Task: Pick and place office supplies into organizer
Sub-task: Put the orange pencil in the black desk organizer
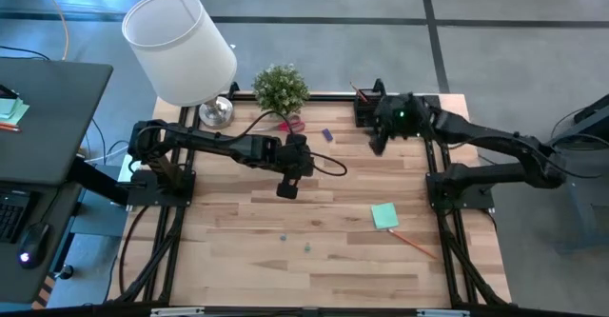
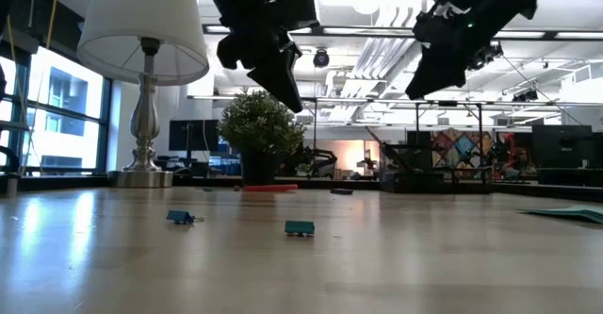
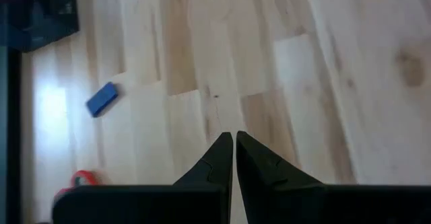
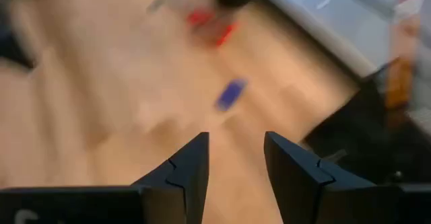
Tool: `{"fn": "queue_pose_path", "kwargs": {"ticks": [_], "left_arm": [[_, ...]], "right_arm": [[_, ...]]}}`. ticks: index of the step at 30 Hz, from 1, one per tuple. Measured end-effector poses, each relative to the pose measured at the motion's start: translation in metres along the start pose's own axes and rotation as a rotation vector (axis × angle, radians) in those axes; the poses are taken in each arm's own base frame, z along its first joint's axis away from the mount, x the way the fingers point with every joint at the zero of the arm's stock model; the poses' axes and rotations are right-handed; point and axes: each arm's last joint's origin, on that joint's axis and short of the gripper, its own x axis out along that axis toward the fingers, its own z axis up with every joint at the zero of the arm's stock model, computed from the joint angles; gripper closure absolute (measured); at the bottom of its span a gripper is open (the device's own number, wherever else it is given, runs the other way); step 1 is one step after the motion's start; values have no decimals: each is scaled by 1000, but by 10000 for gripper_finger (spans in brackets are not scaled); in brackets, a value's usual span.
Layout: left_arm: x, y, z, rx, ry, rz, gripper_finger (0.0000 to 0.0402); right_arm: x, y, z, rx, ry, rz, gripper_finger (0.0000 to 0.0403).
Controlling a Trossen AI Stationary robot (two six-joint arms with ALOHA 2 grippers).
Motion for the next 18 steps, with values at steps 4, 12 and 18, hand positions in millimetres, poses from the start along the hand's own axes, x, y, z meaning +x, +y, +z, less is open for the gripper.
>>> {"fn": "queue_pose_path", "kwargs": {"ticks": [4,12,18], "left_arm": [[0,1,4,22,-39,9,394],[-13,15,21,-81,-77,227,394],[-15,15,30,-180,-190,155,394]], "right_arm": [[0,22,-10,45,95,124,269],[-7,59,-35,117,300,144,287],[-18,89,-55,45,350,89,299]]}}
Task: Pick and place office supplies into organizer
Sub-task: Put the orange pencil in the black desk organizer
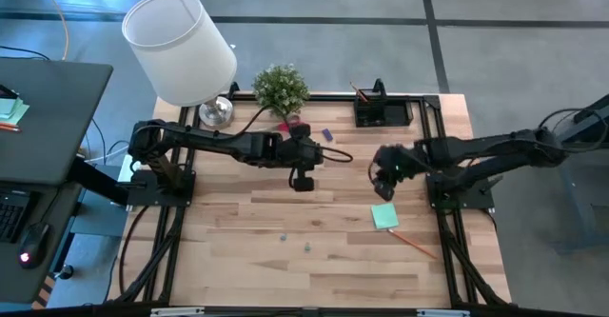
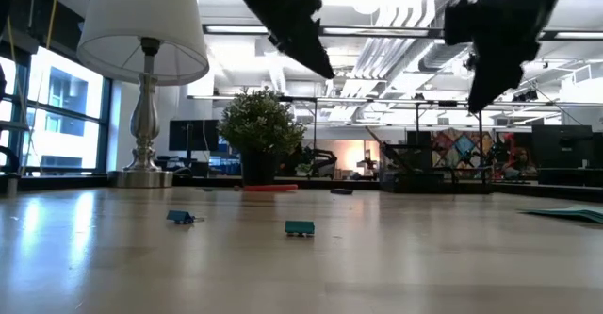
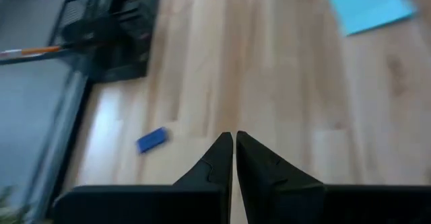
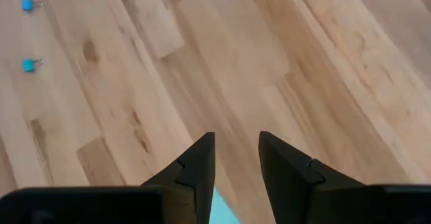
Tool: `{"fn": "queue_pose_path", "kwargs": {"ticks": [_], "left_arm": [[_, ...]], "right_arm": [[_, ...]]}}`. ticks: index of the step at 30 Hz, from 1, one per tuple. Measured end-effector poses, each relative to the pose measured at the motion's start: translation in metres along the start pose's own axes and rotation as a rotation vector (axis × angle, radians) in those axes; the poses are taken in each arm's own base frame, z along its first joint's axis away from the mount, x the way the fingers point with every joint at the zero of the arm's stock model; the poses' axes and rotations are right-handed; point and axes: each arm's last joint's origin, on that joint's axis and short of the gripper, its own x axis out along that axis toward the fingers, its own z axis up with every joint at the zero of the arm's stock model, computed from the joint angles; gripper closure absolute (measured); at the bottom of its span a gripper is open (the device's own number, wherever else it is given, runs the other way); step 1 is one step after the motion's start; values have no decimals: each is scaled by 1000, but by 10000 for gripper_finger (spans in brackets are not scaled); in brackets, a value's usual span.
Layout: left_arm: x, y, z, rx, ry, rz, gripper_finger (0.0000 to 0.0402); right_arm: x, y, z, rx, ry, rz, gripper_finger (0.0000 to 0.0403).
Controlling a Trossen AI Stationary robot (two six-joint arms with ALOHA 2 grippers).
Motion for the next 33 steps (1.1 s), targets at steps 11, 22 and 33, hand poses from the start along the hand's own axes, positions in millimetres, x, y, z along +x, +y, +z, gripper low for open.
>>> {"fn": "queue_pose_path", "kwargs": {"ticks": [11,22,33], "left_arm": [[0,-2,6,-30,-73,-102,394],[-2,-4,16,-15,-192,-202,394],[-2,-4,16,12,-194,-201,394]], "right_arm": [[8,49,-37,15,148,73,300],[30,75,-77,128,459,1,300],[38,91,-103,134,521,-51,300]]}}
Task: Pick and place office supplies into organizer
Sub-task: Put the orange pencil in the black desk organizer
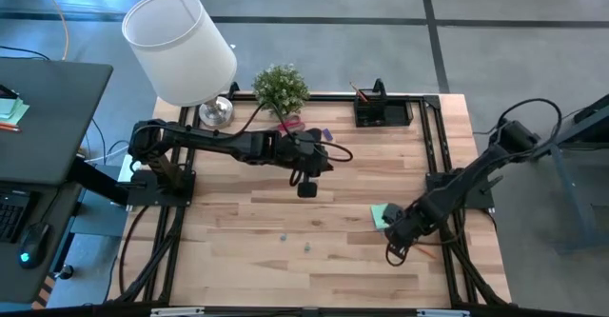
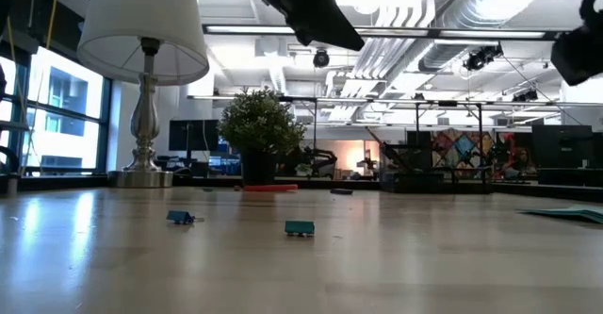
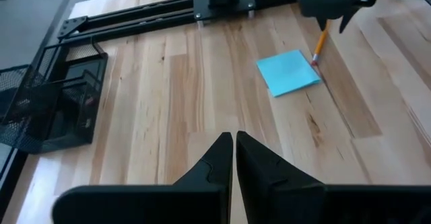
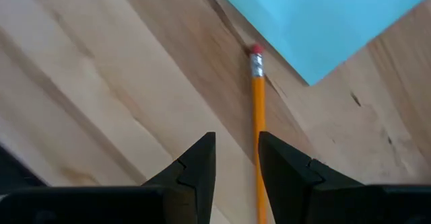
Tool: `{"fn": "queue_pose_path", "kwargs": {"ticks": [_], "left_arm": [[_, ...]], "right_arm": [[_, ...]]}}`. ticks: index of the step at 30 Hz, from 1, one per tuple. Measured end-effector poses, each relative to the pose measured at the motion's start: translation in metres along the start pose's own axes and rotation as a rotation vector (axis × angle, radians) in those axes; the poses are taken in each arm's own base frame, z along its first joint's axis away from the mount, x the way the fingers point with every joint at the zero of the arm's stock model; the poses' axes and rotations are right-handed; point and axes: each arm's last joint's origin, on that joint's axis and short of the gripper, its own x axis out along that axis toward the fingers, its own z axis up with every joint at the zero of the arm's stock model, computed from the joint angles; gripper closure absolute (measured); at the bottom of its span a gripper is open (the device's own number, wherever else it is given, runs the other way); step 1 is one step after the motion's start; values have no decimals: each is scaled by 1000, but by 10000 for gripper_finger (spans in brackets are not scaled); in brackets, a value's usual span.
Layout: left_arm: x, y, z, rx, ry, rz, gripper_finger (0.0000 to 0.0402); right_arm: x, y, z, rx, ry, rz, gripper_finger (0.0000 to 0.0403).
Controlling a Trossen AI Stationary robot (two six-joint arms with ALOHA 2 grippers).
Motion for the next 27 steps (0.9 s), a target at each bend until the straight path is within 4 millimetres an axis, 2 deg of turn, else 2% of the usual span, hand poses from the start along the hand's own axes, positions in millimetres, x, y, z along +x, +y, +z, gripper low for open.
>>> {"fn": "queue_pose_path", "kwargs": {"ticks": [12,18,27], "left_arm": [[0,1,3,-46,-35,6,394],[-1,1,7,-43,-66,12,394],[-3,0,6,-52,-57,-34,394]], "right_arm": [[31,5,-3,-90,42,-145,300],[36,5,2,-137,38,-158,305],[41,7,5,-137,28,-157,339]]}}
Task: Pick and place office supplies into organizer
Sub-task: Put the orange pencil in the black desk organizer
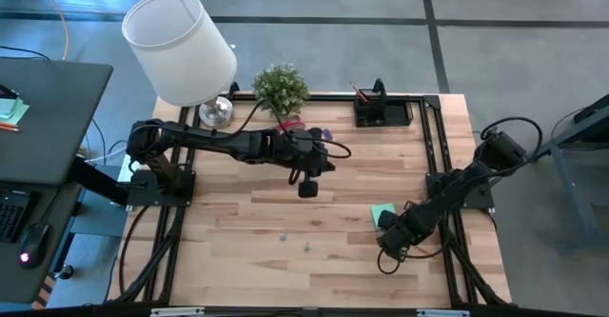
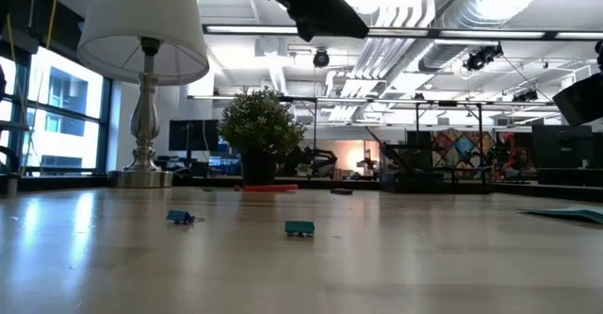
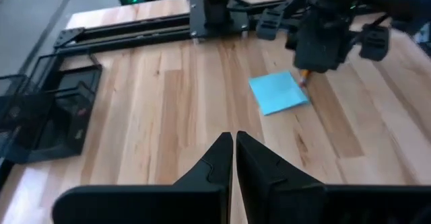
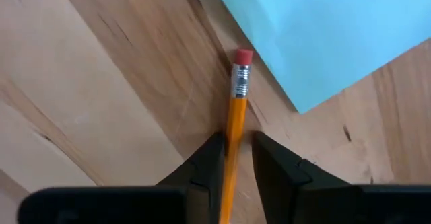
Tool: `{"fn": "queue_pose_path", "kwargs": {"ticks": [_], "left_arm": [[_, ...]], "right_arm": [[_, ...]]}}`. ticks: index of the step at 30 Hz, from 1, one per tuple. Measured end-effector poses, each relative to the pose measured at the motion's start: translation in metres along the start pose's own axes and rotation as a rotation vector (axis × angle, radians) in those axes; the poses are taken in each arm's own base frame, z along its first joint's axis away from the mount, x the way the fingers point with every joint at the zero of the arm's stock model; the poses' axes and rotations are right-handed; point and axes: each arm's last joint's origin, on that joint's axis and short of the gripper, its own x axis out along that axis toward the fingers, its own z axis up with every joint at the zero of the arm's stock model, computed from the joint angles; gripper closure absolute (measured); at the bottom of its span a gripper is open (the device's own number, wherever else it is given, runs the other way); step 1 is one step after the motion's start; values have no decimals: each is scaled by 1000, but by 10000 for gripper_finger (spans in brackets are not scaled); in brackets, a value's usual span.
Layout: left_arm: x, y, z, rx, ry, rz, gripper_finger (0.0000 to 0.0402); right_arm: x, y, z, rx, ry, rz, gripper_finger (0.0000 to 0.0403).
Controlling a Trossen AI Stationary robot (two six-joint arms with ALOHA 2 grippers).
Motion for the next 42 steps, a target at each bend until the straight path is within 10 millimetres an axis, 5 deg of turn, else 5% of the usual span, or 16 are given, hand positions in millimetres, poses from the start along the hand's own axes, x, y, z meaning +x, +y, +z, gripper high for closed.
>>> {"fn": "queue_pose_path", "kwargs": {"ticks": [14,26,35,42], "left_arm": [[1,-1,-9,-1,86,-10,394],[1,-2,-11,21,109,-15,394],[0,-2,-15,27,151,-22,394],[-6,1,-18,61,218,85,394]], "right_arm": [[1,5,-8,92,-84,-19,397],[-4,6,-2,53,-91,-27,401],[-62,26,14,-49,-166,-53,400],[-122,16,27,-85,-520,-380,400]]}}
